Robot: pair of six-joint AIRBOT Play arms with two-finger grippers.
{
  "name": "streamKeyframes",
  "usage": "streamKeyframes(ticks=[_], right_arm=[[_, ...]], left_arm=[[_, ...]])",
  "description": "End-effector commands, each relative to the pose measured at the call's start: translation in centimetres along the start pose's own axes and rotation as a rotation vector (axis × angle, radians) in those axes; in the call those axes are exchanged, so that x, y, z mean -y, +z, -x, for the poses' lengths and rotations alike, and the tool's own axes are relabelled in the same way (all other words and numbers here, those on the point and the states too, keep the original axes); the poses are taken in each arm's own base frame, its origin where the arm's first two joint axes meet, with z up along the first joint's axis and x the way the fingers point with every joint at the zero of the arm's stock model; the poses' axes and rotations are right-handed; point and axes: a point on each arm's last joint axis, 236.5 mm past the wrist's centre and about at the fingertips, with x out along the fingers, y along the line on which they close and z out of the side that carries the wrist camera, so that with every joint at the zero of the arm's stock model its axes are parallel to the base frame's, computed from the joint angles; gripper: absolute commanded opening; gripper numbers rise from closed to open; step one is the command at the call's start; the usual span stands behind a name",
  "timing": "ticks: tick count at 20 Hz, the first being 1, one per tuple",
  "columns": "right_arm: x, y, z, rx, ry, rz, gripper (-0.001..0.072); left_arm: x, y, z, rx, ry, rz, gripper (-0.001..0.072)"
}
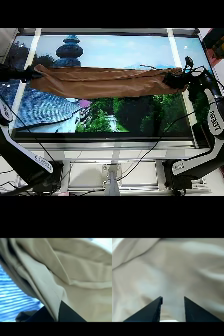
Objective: Fold the clothes and pants, and hang the long-sleeved shirts on hangers.
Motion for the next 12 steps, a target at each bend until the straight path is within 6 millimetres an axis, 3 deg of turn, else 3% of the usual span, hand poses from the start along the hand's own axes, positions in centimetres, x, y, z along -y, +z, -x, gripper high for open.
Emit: streamKeyframes(ticks=[1, 5, 8, 10, 12], right_arm=[[-1.7, -0.2, 1.8, -0.066, 0.034, 0.056, 0.0320], [-3.6, 0.8, 4.3, -0.087, 0.066, 0.119, 0.0320], [-5.7, 1.3, 5.4, -0.084, 0.130, 0.116, 0.0320], [-8.0, 0.6, 5.8, -0.108, 0.218, 0.150, 0.0320], [-10.0, -0.2, 5.8, -0.124, 0.272, 0.192, 0.0319]], left_arm=[[4.3, 0.9, 3.7, 0.037, -0.033, 0.076, 0.0009], [7.7, -0.4, 6.8, -0.004, -0.048, 0.017, 0.0009], [8.6, -0.5, 7.3, -0.006, -0.063, 0.033, 0.0010], [11.4, -1.0, 7.6, -0.025, -0.183, 0.001, 0.0010], [11.0, -0.7, 7.5, -0.014, -0.177, 0.018, 0.0010]])
